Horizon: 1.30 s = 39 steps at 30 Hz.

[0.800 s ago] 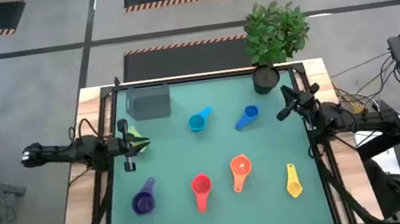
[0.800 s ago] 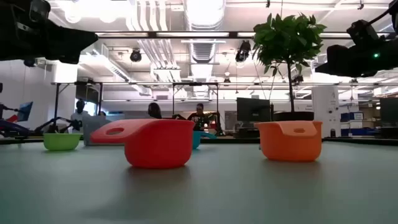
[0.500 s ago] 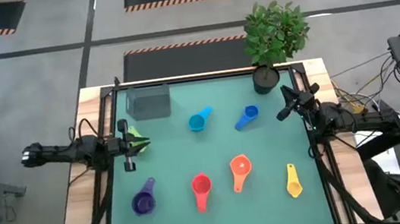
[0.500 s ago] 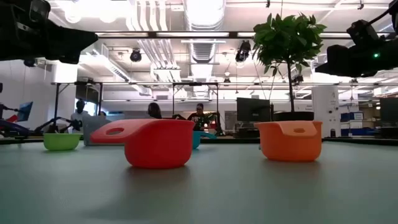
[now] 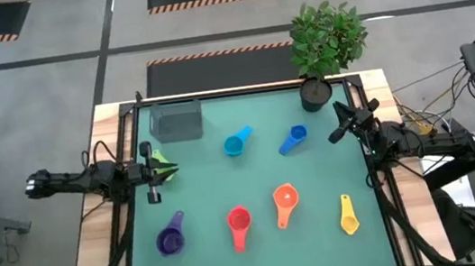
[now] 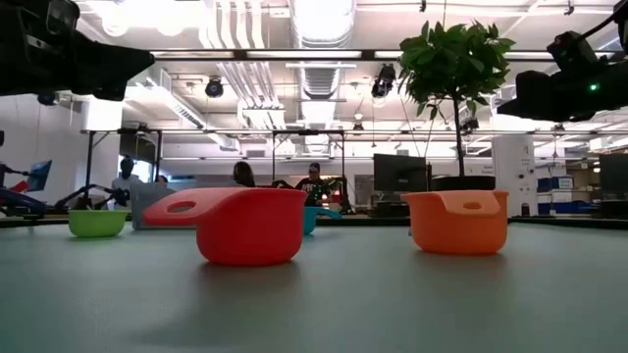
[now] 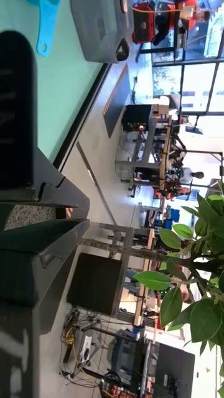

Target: Nest measuring cups in basket

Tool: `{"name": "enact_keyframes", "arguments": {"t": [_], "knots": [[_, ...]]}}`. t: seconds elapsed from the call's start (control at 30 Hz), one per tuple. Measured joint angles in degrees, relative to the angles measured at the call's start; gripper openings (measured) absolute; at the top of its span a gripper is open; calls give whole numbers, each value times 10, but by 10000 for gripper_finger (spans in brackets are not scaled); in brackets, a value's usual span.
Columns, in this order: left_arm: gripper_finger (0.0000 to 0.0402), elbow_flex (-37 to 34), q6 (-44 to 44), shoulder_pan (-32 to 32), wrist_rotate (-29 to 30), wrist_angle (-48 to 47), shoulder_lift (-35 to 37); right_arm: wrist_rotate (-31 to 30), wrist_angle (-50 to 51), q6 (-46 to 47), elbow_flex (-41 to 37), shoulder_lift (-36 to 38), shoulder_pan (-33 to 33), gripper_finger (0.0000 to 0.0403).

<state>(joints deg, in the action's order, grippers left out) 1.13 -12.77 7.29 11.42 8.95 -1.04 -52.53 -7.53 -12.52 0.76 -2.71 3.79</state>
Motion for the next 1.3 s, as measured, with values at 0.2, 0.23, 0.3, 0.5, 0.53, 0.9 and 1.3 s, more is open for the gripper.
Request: {"name": "enact_keyframes", "arguments": {"t": [0.2, 0.23, 0.3, 0.5, 0.53, 0.9, 1.3], "knots": [[36, 0, 0, 0, 0, 0, 0, 0, 0, 0, 0, 0, 0, 28], [36, 0, 0, 0, 0, 0, 0, 0, 0, 0, 0, 0, 0, 28], [36, 0, 0, 0, 0, 0, 0, 0, 0, -1, 0, 0, 0, 28], [36, 0, 0, 0, 0, 0, 0, 0, 0, 0, 0, 0, 0, 28], [36, 0, 0, 0, 0, 0, 0, 0, 0, 0, 0, 0, 0, 28], [36, 0, 0, 0, 0, 0, 0, 0, 0, 0, 0, 0, 0, 28], [36, 0, 0, 0, 0, 0, 0, 0, -13, -25, 0, 0, 2, 28]]}}
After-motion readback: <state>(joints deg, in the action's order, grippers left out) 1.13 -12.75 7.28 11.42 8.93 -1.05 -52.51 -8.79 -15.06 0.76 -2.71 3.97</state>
